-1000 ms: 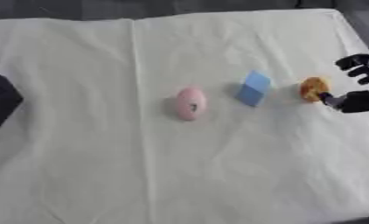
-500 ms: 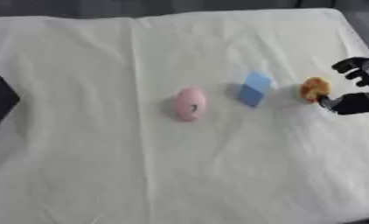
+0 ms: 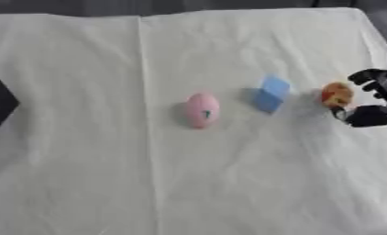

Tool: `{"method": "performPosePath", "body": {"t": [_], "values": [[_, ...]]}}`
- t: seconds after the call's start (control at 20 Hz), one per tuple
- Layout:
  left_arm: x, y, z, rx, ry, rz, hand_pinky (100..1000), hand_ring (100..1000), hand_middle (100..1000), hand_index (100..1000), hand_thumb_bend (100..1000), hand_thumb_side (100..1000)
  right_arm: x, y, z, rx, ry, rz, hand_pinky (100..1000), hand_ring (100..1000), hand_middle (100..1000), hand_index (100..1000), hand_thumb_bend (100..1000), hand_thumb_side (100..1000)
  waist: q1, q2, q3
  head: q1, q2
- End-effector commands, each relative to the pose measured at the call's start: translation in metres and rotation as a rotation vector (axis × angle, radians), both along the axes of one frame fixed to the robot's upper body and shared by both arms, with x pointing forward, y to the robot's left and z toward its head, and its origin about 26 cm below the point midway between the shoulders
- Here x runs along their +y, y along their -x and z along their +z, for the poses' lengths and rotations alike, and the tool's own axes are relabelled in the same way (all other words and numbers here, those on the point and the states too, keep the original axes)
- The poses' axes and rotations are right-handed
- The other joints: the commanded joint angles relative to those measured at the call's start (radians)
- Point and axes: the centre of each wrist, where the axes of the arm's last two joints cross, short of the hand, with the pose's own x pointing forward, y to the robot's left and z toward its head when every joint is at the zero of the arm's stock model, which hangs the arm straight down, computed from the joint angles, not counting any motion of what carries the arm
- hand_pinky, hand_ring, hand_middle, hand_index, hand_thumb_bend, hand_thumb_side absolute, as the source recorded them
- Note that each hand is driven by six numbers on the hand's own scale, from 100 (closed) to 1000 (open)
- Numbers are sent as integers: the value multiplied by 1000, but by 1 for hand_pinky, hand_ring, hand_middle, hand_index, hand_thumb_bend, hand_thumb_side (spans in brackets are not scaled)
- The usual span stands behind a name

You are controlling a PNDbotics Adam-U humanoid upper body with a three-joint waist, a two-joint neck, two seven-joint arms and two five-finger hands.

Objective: Pick up the objects with one hand, pass them to the other hand, and then place them into the box on the other side of the table.

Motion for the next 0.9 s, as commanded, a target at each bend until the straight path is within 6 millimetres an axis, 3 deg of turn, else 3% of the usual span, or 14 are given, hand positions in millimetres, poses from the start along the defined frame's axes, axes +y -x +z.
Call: {"method": "performPosePath", "body": {"t": [0.05,0.9], "values": [[1,3,7,-28,-25,-3,894,765,671,773,100,849,-1,1,8,-26,34,-24,829,833,783,824,377,100,-2,2,2,-8,-19],[-2,3,5,-17,-27,-15,895,764,671,772,100,857,-2,3,3,-87,13,-100,777,814,766,812,375,100,8,24,23,-27,-31]]}}
